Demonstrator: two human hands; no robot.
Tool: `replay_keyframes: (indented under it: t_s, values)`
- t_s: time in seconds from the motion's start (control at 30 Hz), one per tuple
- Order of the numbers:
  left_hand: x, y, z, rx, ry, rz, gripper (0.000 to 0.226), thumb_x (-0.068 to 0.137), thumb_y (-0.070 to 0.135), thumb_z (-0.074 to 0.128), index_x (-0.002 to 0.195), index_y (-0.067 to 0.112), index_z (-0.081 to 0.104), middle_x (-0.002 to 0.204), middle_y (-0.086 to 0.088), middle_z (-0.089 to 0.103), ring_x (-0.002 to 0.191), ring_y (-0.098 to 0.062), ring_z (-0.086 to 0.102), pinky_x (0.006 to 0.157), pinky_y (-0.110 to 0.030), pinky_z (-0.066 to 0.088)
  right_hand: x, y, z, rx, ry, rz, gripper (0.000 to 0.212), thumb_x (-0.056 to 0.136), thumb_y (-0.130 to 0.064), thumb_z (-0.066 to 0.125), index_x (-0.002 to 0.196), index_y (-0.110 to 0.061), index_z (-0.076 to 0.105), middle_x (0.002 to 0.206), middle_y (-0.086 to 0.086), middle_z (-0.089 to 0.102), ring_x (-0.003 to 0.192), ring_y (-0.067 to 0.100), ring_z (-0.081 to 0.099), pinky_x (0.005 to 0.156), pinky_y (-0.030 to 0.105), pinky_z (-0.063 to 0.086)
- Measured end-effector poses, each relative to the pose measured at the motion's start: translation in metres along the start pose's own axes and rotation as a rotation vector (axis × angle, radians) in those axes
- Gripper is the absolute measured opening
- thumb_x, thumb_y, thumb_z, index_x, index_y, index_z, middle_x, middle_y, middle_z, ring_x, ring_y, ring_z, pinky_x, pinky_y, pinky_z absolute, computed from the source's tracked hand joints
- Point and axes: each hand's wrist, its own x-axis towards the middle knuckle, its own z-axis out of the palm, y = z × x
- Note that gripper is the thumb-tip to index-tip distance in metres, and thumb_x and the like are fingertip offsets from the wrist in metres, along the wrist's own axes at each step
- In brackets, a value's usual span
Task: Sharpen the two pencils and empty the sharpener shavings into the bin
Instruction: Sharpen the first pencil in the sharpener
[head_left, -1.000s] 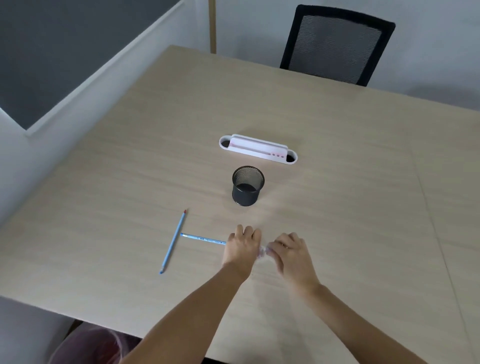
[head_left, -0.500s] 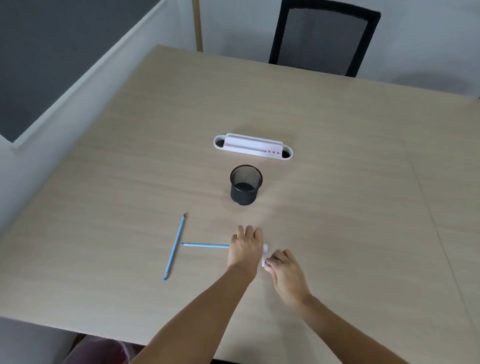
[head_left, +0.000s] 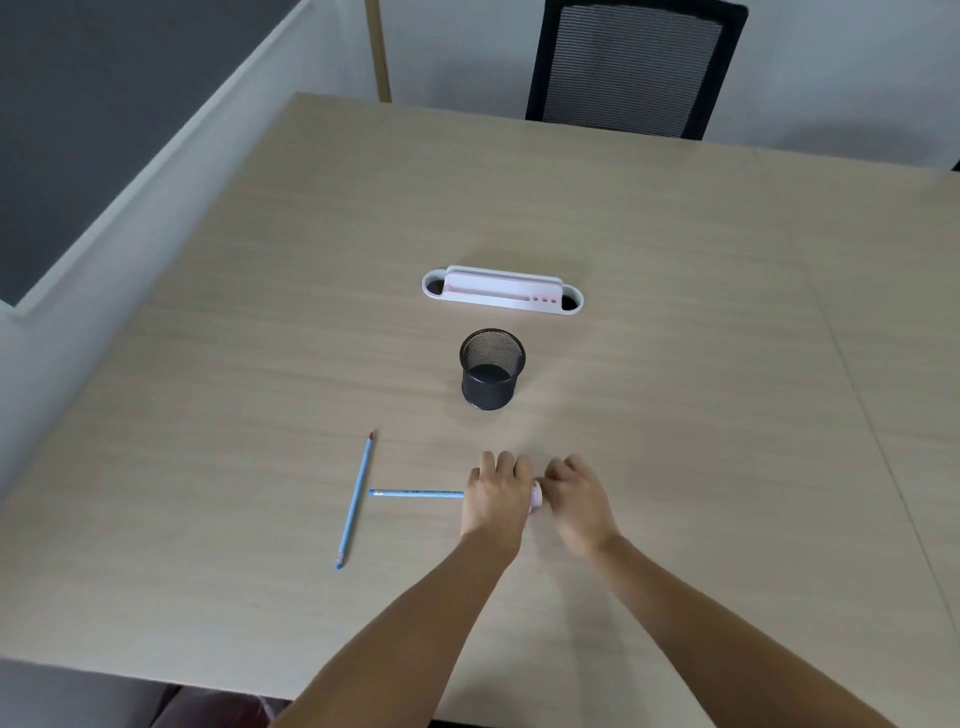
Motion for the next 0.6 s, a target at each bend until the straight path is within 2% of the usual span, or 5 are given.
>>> replay_keyframes:
  t_s: [0.13,0.23,0.33,0.43,0.6]
  values:
    - [0.001,0.001,0.001,0.027,-0.010,-0.034,0.049,0.019,0.017,0.084,0.060,0.020,0.058,0.054,0.005,0.054,0.052,-0.014,0.053,0.039,-0.018,0.036,-0.048,-0.012,0.015,0.158,0.008,0.078,0.023,0.064,-0.001,0.081,0.063,-0.021,0.068,0.061,-0.003,0.059,0.058,0.020,0.052,0.058,0.023,0.042]
    - [0.001,0.001,0.002,0.017,0.000,-0.010,0.047,0.022,0.020,0.084,0.062,0.020,0.059,0.056,0.004,0.055,0.053,-0.015,0.054,0.039,-0.018,0.037,-0.061,-0.008,0.004,0.256,0.096,0.069,0.013,0.081,-0.007,0.070,0.075,-0.018,0.067,0.072,-0.001,0.061,0.068,0.023,0.052,0.061,0.035,0.048]
    - [0.002,-0.001,0.004,0.008,0.002,0.020,0.042,0.032,0.030,0.085,0.064,0.019,0.059,0.058,0.003,0.056,0.055,-0.016,0.055,0.040,-0.020,0.039,-0.036,-0.002,-0.022,0.210,0.157,0.051,0.011,0.080,-0.012,0.072,0.073,-0.020,0.067,0.071,-0.001,0.061,0.068,0.025,0.053,0.058,0.037,0.047]
    - [0.002,-0.002,0.004,0.012,0.003,0.019,0.048,0.024,0.021,0.086,0.064,0.018,0.058,0.056,0.003,0.055,0.053,-0.016,0.054,0.039,-0.019,0.036,-0.005,0.007,-0.029,0.136,0.195,0.074,0.009,0.077,-0.013,0.075,0.072,-0.019,0.070,0.071,0.001,0.062,0.066,0.027,0.054,0.056,0.037,0.047]
    - [0.001,-0.001,0.003,0.037,0.008,0.005,0.050,0.022,0.022,0.085,0.064,0.020,0.060,0.056,0.005,0.055,0.053,-0.014,0.054,0.039,-0.018,0.037,0.009,0.008,-0.006,0.076,0.047,0.130,0.010,0.069,-0.006,0.077,0.067,-0.016,0.074,0.066,0.007,0.062,0.065,0.031,0.055,0.055,0.036,0.048]
